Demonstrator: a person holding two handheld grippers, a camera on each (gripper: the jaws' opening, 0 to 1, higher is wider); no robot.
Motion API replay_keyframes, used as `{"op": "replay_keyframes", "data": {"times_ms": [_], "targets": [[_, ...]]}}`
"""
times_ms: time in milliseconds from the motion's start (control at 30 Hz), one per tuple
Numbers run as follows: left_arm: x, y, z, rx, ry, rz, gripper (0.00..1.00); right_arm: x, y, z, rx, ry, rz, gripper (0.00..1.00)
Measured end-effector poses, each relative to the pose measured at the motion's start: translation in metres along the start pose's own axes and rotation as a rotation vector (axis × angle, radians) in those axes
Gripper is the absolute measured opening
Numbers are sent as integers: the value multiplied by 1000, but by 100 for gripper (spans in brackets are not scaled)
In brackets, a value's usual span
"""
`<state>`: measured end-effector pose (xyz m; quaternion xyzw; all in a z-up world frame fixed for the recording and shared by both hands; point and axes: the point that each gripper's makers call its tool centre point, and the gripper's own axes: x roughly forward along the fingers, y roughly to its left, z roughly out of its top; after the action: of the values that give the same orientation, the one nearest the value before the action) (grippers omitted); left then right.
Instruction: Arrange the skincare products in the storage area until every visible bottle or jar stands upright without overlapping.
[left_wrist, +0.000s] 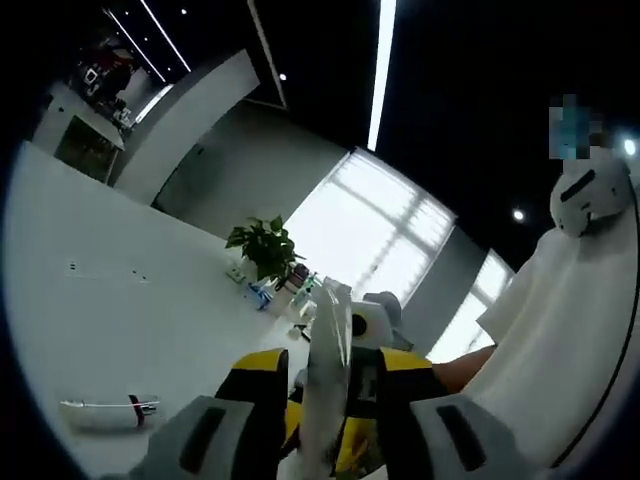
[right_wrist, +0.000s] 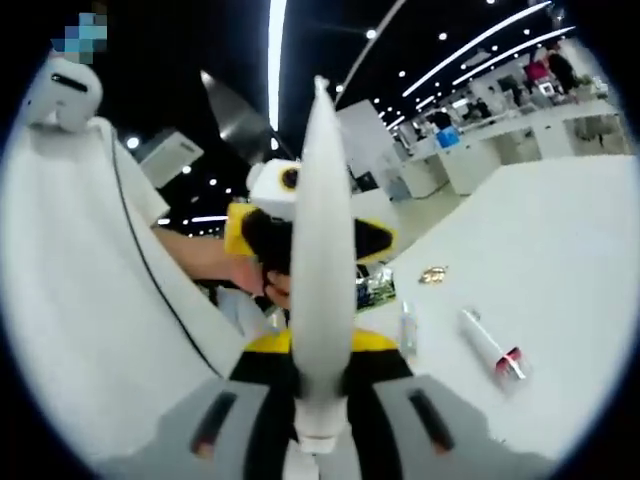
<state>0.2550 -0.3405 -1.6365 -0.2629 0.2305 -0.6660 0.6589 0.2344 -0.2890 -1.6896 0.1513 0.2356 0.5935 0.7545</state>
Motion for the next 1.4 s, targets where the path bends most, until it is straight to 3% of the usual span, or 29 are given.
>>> {"op": "replay_keyframes", "data": {"times_ms": [200, 467, 633, 733, 967, 1133, 1200, 1400], "targets": [[-1, -5, -8, 32, 24, -19, 23, 10, 7, -12, -55, 76, 48, 16], [-10, -5, -12, 42, 27, -31, 16, 17, 12, -17, -74, 117, 84, 17], [-10, -7, -15, 98, 48, -25, 11, 20, 12, -18, -47, 115, 101, 20], [-9, -1, -16, 147, 59, 27, 10, 21, 5, -17, -35, 124, 60, 21], [-10, 0, -23, 208, 97, 39, 9, 22, 0, -18, -26, 137, 8, 24], [-15, 9, -44, 259, 179, 69, 8, 14, 0, -15, -5, 133, -28, 30], [-17, 15, -54, 267, 210, 85, 8, 6, -10, -26, -16, 194, -90, 35], [-22, 31, -78, 275, 263, 137, 8, -10, -13, -48, -80, 322, -111, 41]]}}
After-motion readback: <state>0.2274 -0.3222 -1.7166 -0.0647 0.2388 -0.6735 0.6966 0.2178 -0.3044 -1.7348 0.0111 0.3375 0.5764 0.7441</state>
